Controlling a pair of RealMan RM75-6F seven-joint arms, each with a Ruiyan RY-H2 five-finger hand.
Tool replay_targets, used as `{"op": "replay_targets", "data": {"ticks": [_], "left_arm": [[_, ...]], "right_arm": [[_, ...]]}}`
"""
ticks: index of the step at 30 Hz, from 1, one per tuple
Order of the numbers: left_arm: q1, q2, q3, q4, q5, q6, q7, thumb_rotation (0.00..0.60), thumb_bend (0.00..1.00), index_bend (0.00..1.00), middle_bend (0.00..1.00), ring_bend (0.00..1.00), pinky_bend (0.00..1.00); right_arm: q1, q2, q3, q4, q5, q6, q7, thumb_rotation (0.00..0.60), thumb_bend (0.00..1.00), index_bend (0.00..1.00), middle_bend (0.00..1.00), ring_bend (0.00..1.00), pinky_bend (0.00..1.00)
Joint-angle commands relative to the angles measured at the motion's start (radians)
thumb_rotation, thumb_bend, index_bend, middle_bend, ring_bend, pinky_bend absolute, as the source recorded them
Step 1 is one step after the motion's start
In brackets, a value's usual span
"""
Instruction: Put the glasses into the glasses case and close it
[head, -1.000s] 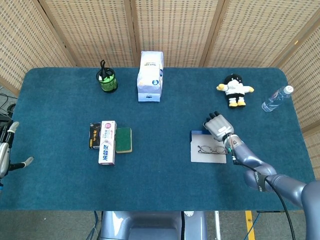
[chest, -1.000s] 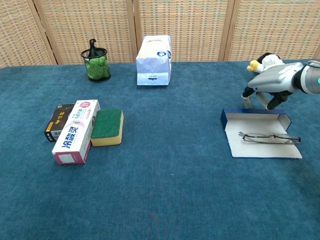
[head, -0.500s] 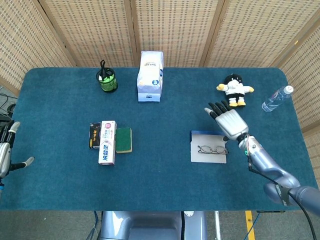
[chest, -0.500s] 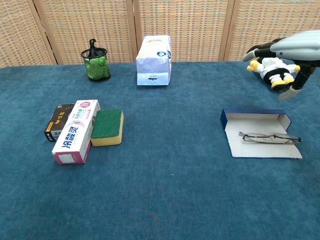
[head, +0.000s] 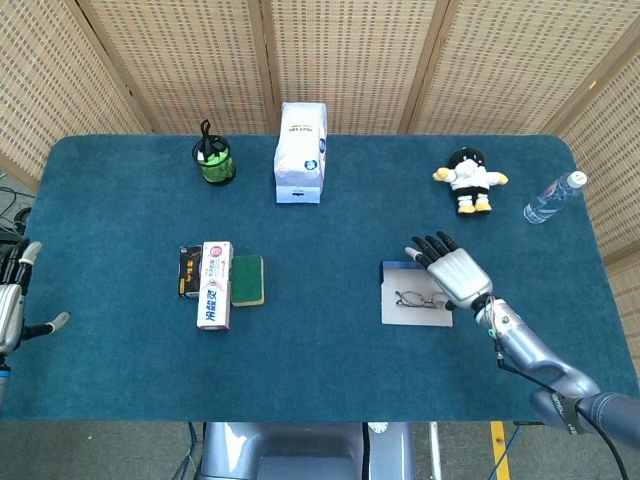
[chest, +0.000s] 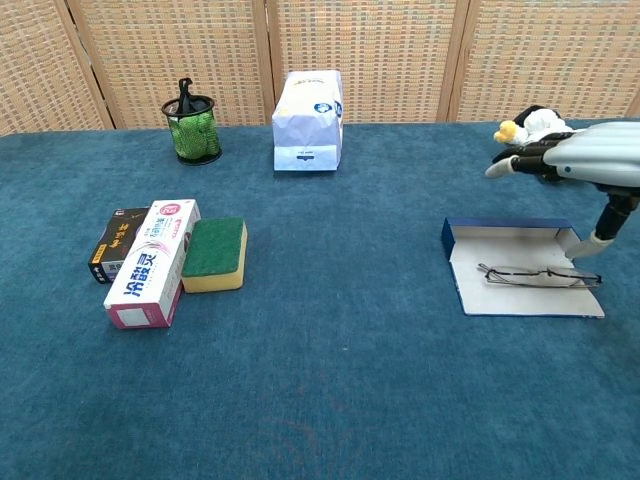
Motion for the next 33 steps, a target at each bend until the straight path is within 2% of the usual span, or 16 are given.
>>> {"op": "replay_targets", "data": {"ticks": [1,16,23,33], "left_arm": [[0.002,-0.001,-0.002,-0.001,-0.002,0.004,0.0,0.6,0.0,0.0,0.0,0.0,0.0],[0.005,0.004,-0.002,-0.002,-0.002,0.005,-0.01,0.6,0.0,0.0,0.0,0.0,0.0],[0.006,0.004,-0.003,-0.001,-0.004,0.005,-0.012,0.6,0.0,0.0,0.0,0.0,0.0],[0.004,0.003,-0.004,0.001,-0.008,-0.001,-0.011,0.6,0.0,0.0,0.0,0.0,0.0]], "right_arm": [[-0.006,-0.018,-0.009,0.005,-0.013,-0.001,-0.005,0.6,0.0,0.0,0.0,0.0,0.0],[-0.008,-0.128,-0.01,0.114,-0.044,0.015,-0.12,0.6,0.0,0.0,0.0,0.0,0.0],[0.002,-0.187,0.008,0.189,-0.016,-0.019,-0.139,0.6,0.0,0.0,0.0,0.0,0.0],[0.028,-0.236,0.038,0.237,0.008,-0.053,-0.145,0.6,0.0,0.0,0.0,0.0,0.0]]}}
